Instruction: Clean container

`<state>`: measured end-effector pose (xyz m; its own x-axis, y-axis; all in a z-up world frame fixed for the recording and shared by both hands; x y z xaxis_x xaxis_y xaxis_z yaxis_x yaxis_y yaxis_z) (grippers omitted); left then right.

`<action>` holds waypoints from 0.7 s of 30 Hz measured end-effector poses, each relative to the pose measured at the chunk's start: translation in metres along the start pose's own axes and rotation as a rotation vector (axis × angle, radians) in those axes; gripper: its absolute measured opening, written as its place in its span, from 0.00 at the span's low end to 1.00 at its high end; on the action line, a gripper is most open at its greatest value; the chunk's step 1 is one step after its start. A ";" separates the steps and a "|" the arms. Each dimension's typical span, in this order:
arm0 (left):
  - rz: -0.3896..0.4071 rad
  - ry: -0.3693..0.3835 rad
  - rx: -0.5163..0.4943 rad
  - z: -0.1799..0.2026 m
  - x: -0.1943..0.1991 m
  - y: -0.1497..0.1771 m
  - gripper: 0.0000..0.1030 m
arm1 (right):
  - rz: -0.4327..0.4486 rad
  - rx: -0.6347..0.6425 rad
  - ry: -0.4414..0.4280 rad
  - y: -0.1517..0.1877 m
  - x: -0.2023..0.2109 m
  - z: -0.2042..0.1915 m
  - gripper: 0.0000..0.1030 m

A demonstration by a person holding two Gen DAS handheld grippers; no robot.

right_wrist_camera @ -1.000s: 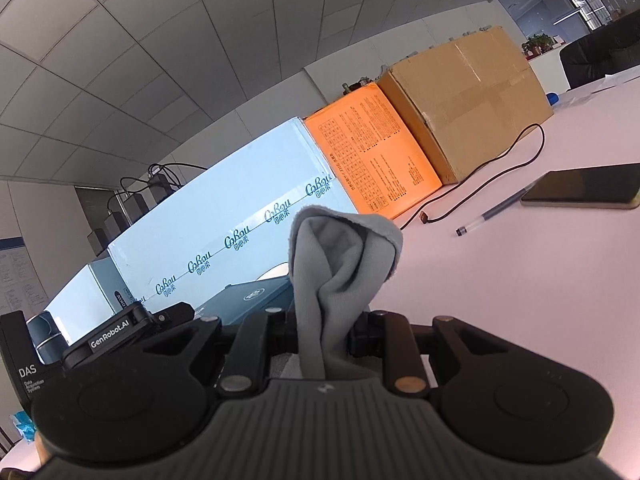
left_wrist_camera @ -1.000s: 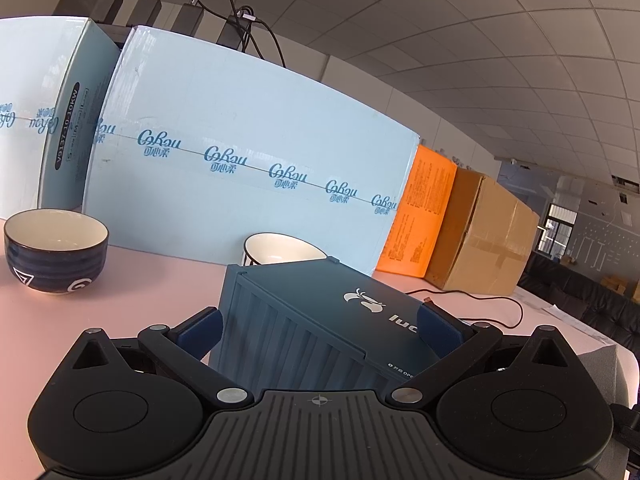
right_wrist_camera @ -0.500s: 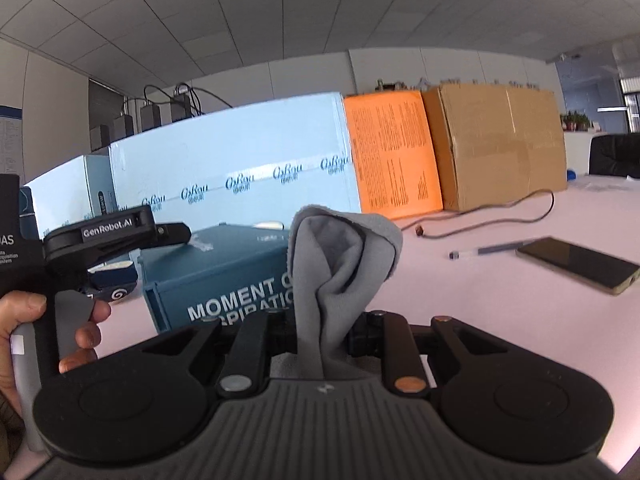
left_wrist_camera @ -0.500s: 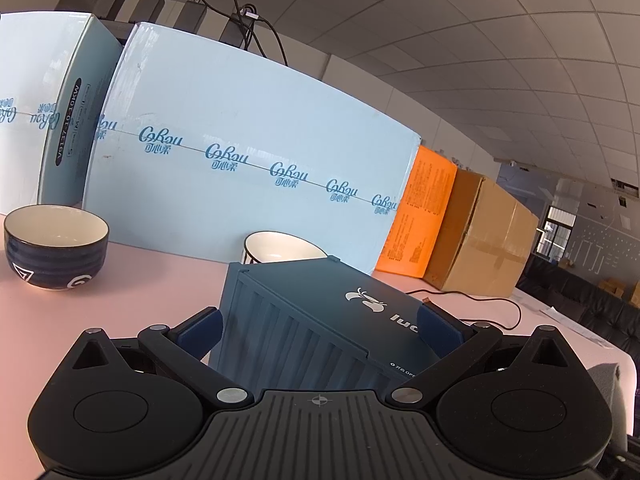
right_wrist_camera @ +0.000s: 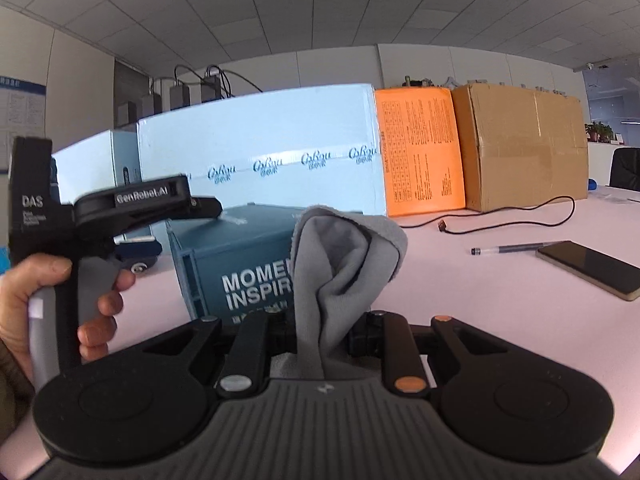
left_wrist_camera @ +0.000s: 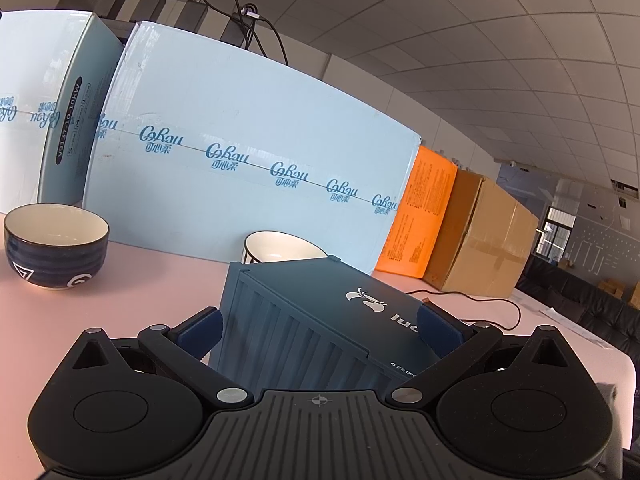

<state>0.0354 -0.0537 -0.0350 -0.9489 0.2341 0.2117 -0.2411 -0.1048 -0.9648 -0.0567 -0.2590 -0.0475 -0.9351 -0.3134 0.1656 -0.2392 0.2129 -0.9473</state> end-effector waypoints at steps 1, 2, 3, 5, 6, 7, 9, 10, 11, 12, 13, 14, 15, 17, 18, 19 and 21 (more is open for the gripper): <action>0.000 0.001 0.001 0.000 0.000 0.000 1.00 | 0.016 -0.015 -0.008 -0.004 0.003 0.000 0.21; 0.000 0.001 0.002 0.000 0.000 0.000 1.00 | 0.031 -0.030 -0.015 -0.008 0.005 0.000 0.21; -0.001 0.002 0.002 0.000 0.000 0.000 1.00 | 0.045 -0.047 -0.029 -0.011 0.008 0.000 0.21; -0.001 0.002 0.002 0.000 0.000 0.000 1.00 | 0.056 -0.080 -0.060 -0.014 0.011 0.000 0.21; 0.000 0.002 0.002 0.000 0.000 0.000 1.00 | 0.053 -0.091 -0.064 -0.014 0.012 0.001 0.21; -0.001 0.002 0.003 0.000 0.000 0.000 1.00 | 0.045 -0.095 -0.062 -0.012 0.011 0.002 0.21; -0.001 0.003 0.004 0.000 0.000 -0.001 1.00 | 0.002 -0.080 -0.040 -0.004 0.005 0.005 0.21; -0.001 0.003 0.005 -0.001 0.000 -0.001 1.00 | -0.026 -0.068 -0.026 0.001 0.002 0.005 0.21; -0.002 0.004 0.006 -0.001 0.000 0.000 1.00 | -0.052 -0.053 -0.014 0.006 -0.001 0.006 0.21; -0.002 0.004 0.007 -0.001 0.000 0.000 1.00 | -0.067 -0.040 -0.008 0.011 -0.003 0.006 0.21; -0.002 0.005 0.007 -0.001 0.000 0.000 1.00 | -0.074 -0.030 -0.008 0.014 -0.004 0.005 0.21; -0.002 0.005 0.007 -0.001 0.000 0.000 1.00 | -0.084 -0.019 -0.014 0.016 -0.004 0.003 0.23; -0.002 0.005 0.007 -0.001 0.000 0.000 1.00 | -0.090 -0.009 -0.023 0.018 -0.004 0.001 0.26; -0.002 0.006 0.009 -0.002 0.000 0.000 1.00 | -0.077 0.008 -0.022 0.018 0.001 -0.001 0.41; -0.002 0.007 0.009 -0.002 0.000 0.000 1.00 | -0.074 0.015 -0.021 0.017 0.004 -0.001 0.45; -0.002 0.007 0.010 -0.002 0.000 0.000 1.00 | -0.074 0.021 -0.019 0.018 0.007 -0.001 0.50; -0.002 0.008 0.011 -0.002 0.000 0.000 1.00 | -0.071 0.027 -0.006 0.019 0.013 0.002 0.50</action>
<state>0.0357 -0.0515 -0.0352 -0.9467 0.2420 0.2127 -0.2457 -0.1152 -0.9625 -0.0733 -0.2608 -0.0641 -0.9144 -0.3326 0.2308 -0.2975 0.1652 -0.9403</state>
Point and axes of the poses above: each gripper's, at about its wrist camera, not at the fingertips, and x roughly against the way its jaws point, z to its right, y to its underside, the point moved 9 cm from there along -x, roughly the way its jaws point, and after that the axes turned 9 degrees about -x, right-handed, at the moved point
